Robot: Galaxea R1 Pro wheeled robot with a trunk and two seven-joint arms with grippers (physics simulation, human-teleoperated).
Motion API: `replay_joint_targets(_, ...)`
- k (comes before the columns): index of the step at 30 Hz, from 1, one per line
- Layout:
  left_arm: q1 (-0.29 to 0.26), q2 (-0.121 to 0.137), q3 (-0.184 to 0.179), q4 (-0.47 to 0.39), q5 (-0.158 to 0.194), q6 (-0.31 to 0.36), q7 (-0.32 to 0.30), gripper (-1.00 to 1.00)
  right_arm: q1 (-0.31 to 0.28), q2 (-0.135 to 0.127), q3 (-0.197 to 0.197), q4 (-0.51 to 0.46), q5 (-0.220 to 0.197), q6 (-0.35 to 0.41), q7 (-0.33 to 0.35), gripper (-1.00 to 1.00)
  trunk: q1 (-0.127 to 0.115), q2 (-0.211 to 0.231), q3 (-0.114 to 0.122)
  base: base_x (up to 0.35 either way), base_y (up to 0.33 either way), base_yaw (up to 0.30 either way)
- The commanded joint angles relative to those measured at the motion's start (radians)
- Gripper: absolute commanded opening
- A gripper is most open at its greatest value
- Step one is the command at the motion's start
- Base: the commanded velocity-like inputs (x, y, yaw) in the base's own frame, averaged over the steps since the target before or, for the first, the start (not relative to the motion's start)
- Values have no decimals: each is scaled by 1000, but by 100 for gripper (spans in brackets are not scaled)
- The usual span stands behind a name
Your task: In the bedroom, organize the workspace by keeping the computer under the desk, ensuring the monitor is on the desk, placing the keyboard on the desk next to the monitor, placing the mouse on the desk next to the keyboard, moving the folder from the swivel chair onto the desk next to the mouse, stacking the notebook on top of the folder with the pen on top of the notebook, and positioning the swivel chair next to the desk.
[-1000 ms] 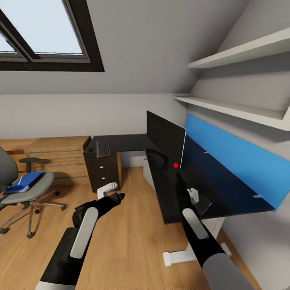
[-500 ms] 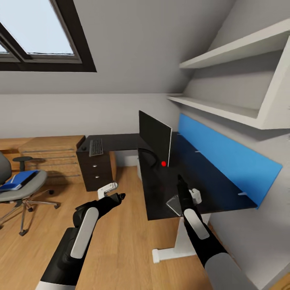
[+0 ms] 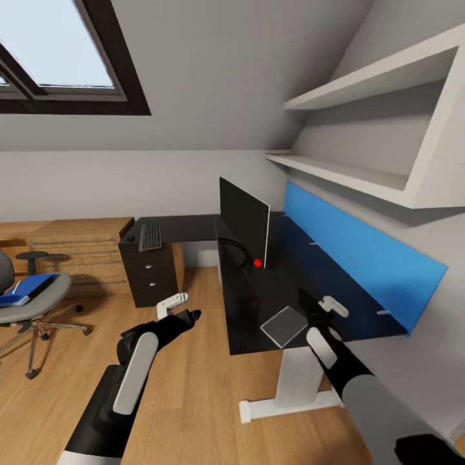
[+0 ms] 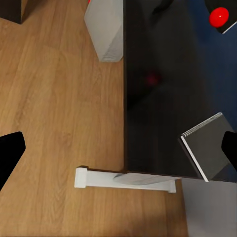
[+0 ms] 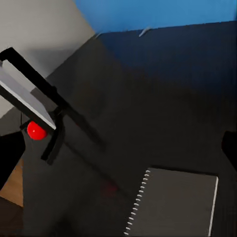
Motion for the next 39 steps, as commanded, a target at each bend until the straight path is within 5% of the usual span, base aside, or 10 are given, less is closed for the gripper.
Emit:
replay_joint_targets(1, -1, 0, 0, -1, 10, 2, 10, 100, -10, -3, 8, 17, 9, -6, -9, 100, 0, -1, -1, 1, -5, 0)
replay_joint_targets(6, -1, 0, 0, -1, 11, 2, 10, 100, -54, -7, 10, 85, 105, 5, -25, 100, 0, -1, -1, 0, -1, 0)
replay_joint_targets(8, -1, 1, 0, -1, 9, 2, 10, 100, -57, -3, 11, 90, 195, 14, -33, 100, 0, -1, -1, 0, 0, 0)
replay_joint_targets(11, -1, 2, 0, -1, 8, 2, 11, 100, -58, -1, 11, 91, 255, 37, -36, 100, 0, -1, -1, 0, 0, 0)
replay_joint_targets(14, -1, 3, 0, -1, 6, 2, 11, 100, -72, -4, 10, 86, 318, 268, -53, 100, 0, -1, -1, 0, 0, 0)
replay_joint_targets(21, -1, 3, 0, -1, 6, 2, 12, 100, -103, -4, 8, 86, 338, 453, -61, 100, 0, -1, -1, 0, 0, 0)
replay_joint_targets(27, -1, 3, 0, -2, 6, 1, 13, 100, -107, -4, -22, 88, 321, 464, -62, 100, 0, -1, -1, 0, 0, 0)
replay_joint_targets(29, -1, 3, 0, -2, 6, 1, 12, 100, -107, -2, -97, 88, 285, 466, -62, 100, 0, -1, -1, 0, 0, 0)
replay_joint_targets(32, -1, 3, 0, -4, 6, 1, 12, 100, -107, -1, -128, 86, 277, 467, -63, 100, 0, -1, -1, 0, 0, 0)
replay_joint_targets(39, -1, 3, 0, -5, 6, 1, 12, 100, -107, -3, -94, 82, 351, 464, -63, 100, 0, -1, -1, 148, 0, 0)
